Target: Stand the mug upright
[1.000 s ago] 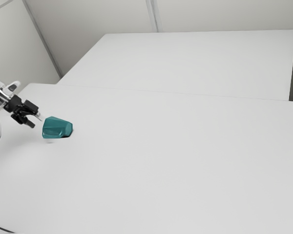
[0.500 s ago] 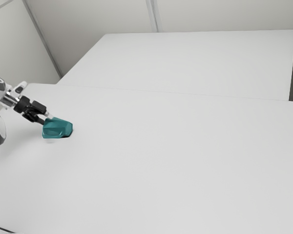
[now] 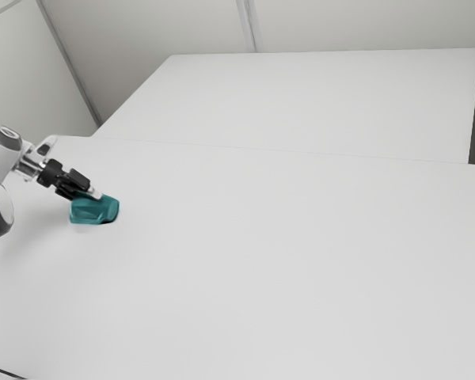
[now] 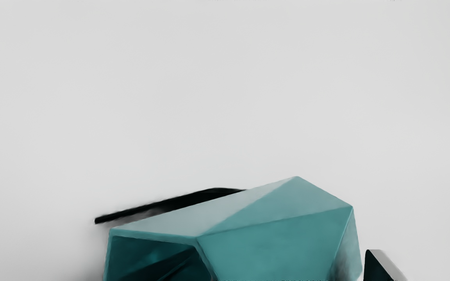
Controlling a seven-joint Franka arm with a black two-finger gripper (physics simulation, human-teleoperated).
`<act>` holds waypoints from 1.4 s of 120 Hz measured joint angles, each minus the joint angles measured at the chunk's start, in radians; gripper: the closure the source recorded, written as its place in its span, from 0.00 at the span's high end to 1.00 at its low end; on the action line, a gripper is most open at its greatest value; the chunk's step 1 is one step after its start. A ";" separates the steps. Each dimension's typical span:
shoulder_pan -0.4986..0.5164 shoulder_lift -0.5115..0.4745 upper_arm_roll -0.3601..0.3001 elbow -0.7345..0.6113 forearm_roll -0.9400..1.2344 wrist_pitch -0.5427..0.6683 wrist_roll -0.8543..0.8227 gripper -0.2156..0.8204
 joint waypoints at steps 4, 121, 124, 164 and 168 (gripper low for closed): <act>-0.003 -0.002 0.000 0.002 0.001 0.001 0.001 0.42; -0.297 -0.422 -0.141 -0.353 0.558 0.293 -0.342 0.04; -0.309 -0.440 -0.148 -0.381 0.588 0.321 -0.367 0.04; -0.406 -0.637 -0.227 -0.678 0.789 0.564 -0.727 0.04; -0.409 -0.655 -0.238 -0.705 0.799 0.578 -0.766 0.04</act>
